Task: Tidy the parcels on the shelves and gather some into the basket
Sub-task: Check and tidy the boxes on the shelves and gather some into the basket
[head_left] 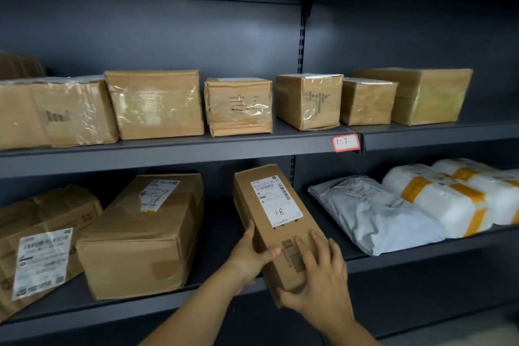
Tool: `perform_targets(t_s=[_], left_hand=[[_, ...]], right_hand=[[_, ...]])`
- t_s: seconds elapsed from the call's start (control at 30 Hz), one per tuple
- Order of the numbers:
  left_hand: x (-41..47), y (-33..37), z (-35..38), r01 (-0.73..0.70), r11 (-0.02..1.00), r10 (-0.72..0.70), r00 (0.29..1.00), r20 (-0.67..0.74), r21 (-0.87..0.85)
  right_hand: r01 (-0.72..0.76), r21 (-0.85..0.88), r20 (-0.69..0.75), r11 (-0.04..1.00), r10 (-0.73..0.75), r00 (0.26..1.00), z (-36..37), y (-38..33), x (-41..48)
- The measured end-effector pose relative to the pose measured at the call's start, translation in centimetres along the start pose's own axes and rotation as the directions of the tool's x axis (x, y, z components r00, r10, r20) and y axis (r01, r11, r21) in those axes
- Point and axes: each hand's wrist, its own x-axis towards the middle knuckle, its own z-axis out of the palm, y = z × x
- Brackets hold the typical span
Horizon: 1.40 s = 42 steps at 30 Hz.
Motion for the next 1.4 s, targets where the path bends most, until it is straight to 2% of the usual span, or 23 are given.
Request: perform_targets(t_s=[0.13, 0.37, 0.43, 0.5, 0.57, 0.67, 0.73, 0.77, 0.83, 0.9, 0.97, 1.0, 1.07, 1.13, 1.2, 1.3, 1.4], left_hand=[[1.0, 0.1, 0.4, -0.101, 0.985, 0.106, 0.994, -0.028, 0.137], [2.0, 0.3, 0.7, -0.135, 0.96, 0.148, 0.988, -0.035, 0.246], [2.0, 0.1, 0.8, -0.158, 0.907, 0.179, 0.984, -0.017, 0.391], [1.6, -0.4, 0.4, -0.193, 0.831, 0.255, 0.966, -0.048, 0.522], [0.9, -0.8, -1.0, -0.254, 0.748, 0.411, 0.903, -0.127, 0.613], [-0.2, -0.8, -5.4, -0.303, 0.546, 0.683, 0.701, -0.205, 0.781], [-0.9, -0.8, -9.2, -0.246, 0.413, 0.812, 0.535, -0.233, 0.877], [-1.4, -0.9, -11.0, -0.178, 0.396, 0.833, 0.483, -0.271, 0.901], [-2.5, -0.9, -14.5, 0.014, 0.483, 0.779, 0.45, -0.437, 0.876], [-3.4, -1.5, -17.8, 0.225, 0.633, 0.579, 0.497, -0.647, 0.74], [-3.7, -2.7, -21.0, 0.418, 0.707, 0.268, 0.589, -0.763, 0.571], [-4.0, -3.1, -22.2, 0.451, 0.741, 0.12, 0.641, -0.758, 0.498], [-4.2, -3.8, -23.4, 0.353, 0.884, -0.049, 0.722, -0.69, 0.307], [-4.9, -3.8, -23.6, 0.236, 0.955, -0.089, 0.805, -0.586, 0.18], [-5.5, -3.9, -23.7, 0.207, 0.961, -0.102, 0.881, -0.462, 0.183], [-6.5, -3.4, -23.4, 0.207, 0.935, -0.118, 0.948, -0.297, 0.289], [-7.0, -2.5, -22.7, 0.217, 0.858, -0.119, 0.966, -0.231, 0.465]], right_hand=[[-0.009, -0.019, 0.09, 1.0, 0.011, 0.996, -1.4, 1.0, 1.3], [-0.019, -0.013, 0.097, 1.0, 0.02, 0.995, -1.8, 1.3, 2.2], [-0.068, -0.042, 0.119, 0.997, 0.073, 0.99, -2.3, 2.2, 2.9], [-0.177, -0.08, 0.147, 0.981, 0.187, 0.971, -3.1, 3.3, 4.2], [-0.274, -0.16, 0.175, 0.948, 0.3, 0.938, -4.3, 4.0, 5.7], [-0.253, -0.314, 0.184, 0.915, 0.32, 0.929, -4.8, 2.7, 7.3], [-0.162, -0.29, 0.141, 0.943, 0.21, 0.968, -4.0, -0.1, 7.3], [-0.084, -0.234, 0.119, 0.969, 0.114, 0.986, -3.3, -2.1, 7.1], [0.071, -0.018, 0.102, 0.997, -0.069, 0.992, -1.7, -6.5, 6.7], [0.068, 0.276, 0.189, 0.959, -0.123, 0.974, -0.3, -11.1, 6.6], [-0.077, 0.475, 0.347, 0.877, -0.106, 0.932, 0.5, -15.0, 7.0], [-0.152, 0.525, 0.408, 0.838, -0.091, 0.909, 0.7, -16.5, 7.3], [-0.26, 0.562, 0.486, 0.785, -0.059, 0.872, 1.4, -18.4, 7.9], [-0.333, 0.608, 0.515, 0.721, -0.039, 0.857, 2.4, -19.1, 8.3], [-0.391, 0.671, 0.501, 0.63, 0.004, 0.865, 3.3, -19.1, 8.3], [-0.428, 0.69, 0.463, 0.584, 0.098, 0.881, 3.4, -18.4, 7.8], [-0.418, 0.721, 0.446, 0.553, 0.092, 0.89, 2.9, -17.5, 6.9]])
